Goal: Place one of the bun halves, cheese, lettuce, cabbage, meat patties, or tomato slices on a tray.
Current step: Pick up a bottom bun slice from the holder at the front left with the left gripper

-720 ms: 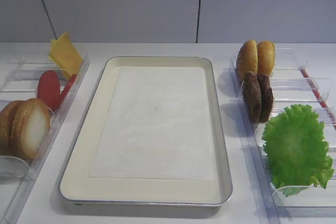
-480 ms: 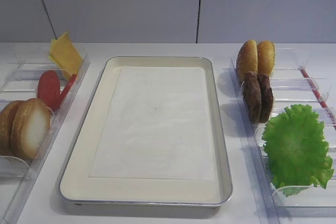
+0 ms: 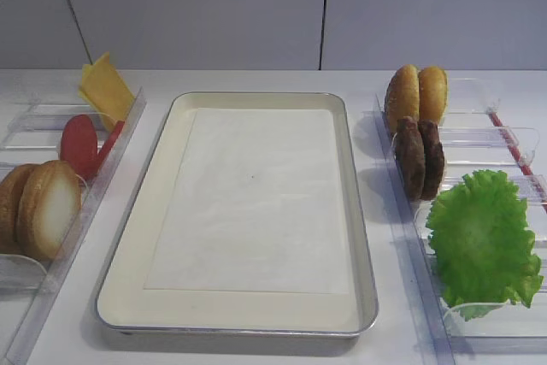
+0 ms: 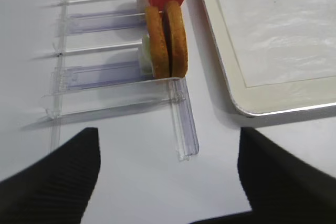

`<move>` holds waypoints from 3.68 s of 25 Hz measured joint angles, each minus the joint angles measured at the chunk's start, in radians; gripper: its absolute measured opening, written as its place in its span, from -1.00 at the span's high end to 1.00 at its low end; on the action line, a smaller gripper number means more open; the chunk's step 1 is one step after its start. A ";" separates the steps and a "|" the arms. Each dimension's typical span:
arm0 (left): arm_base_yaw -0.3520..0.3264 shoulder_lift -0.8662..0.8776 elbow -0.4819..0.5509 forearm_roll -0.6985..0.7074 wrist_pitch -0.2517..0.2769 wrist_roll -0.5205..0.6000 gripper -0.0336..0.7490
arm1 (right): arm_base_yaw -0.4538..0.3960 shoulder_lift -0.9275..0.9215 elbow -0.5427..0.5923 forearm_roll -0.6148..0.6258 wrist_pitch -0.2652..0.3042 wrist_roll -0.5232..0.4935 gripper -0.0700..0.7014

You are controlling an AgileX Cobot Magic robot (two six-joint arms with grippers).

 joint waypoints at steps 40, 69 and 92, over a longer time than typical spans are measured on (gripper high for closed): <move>-0.142 1.144 -0.467 -0.061 0.006 -0.103 -0.33 | 0.000 0.000 0.000 0.000 -0.002 0.000 0.33; -0.173 1.293 -0.519 -0.010 -0.005 -0.164 -0.33 | 0.000 0.000 0.000 0.000 0.000 0.000 0.33; -0.174 1.381 -0.521 0.038 -0.009 -0.164 0.31 | 0.000 0.000 0.000 0.000 0.000 0.000 0.33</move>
